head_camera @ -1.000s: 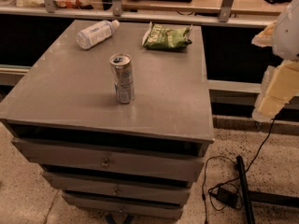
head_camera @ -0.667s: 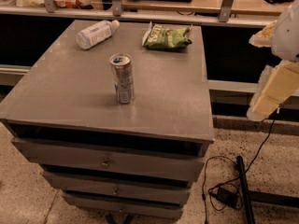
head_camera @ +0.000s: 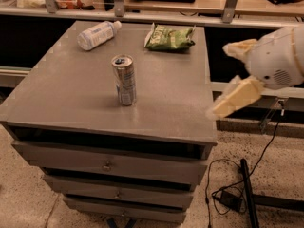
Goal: Knock redbull can over
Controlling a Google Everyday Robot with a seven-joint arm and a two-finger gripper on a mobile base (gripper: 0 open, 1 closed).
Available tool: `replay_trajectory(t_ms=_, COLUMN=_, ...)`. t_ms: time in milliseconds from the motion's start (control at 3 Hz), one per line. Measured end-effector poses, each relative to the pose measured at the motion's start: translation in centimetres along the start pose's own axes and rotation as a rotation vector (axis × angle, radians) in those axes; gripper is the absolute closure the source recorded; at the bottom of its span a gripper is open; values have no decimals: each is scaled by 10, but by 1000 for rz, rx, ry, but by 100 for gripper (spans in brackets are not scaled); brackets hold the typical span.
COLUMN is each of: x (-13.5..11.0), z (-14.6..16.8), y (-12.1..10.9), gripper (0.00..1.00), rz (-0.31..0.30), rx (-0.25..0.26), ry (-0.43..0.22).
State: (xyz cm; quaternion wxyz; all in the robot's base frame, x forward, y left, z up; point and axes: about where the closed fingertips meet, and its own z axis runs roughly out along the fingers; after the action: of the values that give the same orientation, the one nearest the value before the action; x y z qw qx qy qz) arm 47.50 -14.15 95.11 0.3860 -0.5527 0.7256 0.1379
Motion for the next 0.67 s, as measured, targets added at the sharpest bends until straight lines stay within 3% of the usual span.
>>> replay_trajectory(t_ms=333, x=-32, z=28, y=6, gripper=0, rz=19, rx=-40, ry=-183)
replay_trajectory(t_ms=667, x=-43, z=28, y=9, gripper=0, rz=21, rx=-49, ry=-208)
